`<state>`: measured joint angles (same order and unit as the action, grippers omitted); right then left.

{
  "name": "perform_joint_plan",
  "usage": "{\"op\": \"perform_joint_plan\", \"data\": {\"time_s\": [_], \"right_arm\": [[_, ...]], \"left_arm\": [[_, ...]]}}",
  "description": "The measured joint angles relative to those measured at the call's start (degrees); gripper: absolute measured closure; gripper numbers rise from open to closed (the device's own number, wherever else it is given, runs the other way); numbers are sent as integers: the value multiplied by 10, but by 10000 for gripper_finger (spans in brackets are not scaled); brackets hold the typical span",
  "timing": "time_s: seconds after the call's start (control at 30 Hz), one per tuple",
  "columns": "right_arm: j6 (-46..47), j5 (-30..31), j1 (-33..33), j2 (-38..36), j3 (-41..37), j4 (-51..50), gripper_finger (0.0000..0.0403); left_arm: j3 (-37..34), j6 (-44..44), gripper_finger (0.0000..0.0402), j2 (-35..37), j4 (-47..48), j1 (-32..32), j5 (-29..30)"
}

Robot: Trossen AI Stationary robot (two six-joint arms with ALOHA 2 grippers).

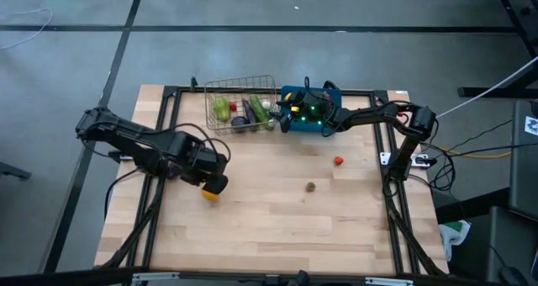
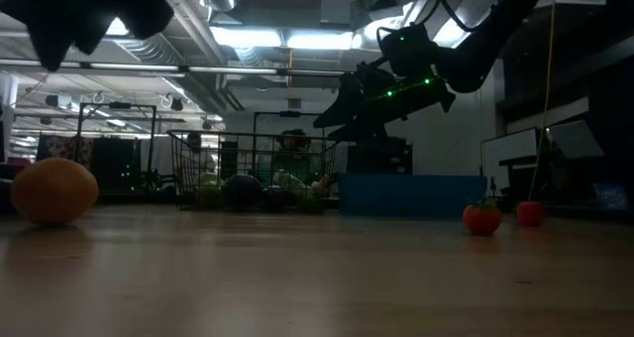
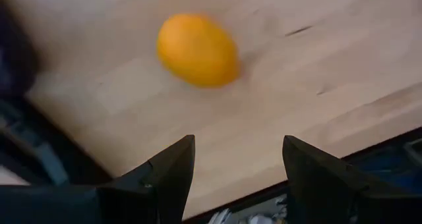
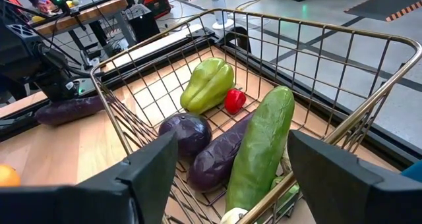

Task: Sort produce into baskets
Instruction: Put the lemon into the blue bin

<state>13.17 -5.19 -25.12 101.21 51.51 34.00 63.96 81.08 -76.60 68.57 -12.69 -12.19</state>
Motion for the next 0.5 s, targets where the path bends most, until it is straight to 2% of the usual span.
{"op": "perform_joint_plan", "data": {"time_s": [0.17, 0.37, 0.5], "right_arm": [[0, -1, 0, 0, 0, 0, 118], [0, -19, 0, 0, 0, 0, 118], [0, -20, 0, 0, 0, 0, 118]], "left_arm": [[0, 17, 178, -32, 13, 0, -9], [-11, 176, 178, -47, 1, -3, -7], [-34, 268, 178, -47, -32, -20, 19]]}}
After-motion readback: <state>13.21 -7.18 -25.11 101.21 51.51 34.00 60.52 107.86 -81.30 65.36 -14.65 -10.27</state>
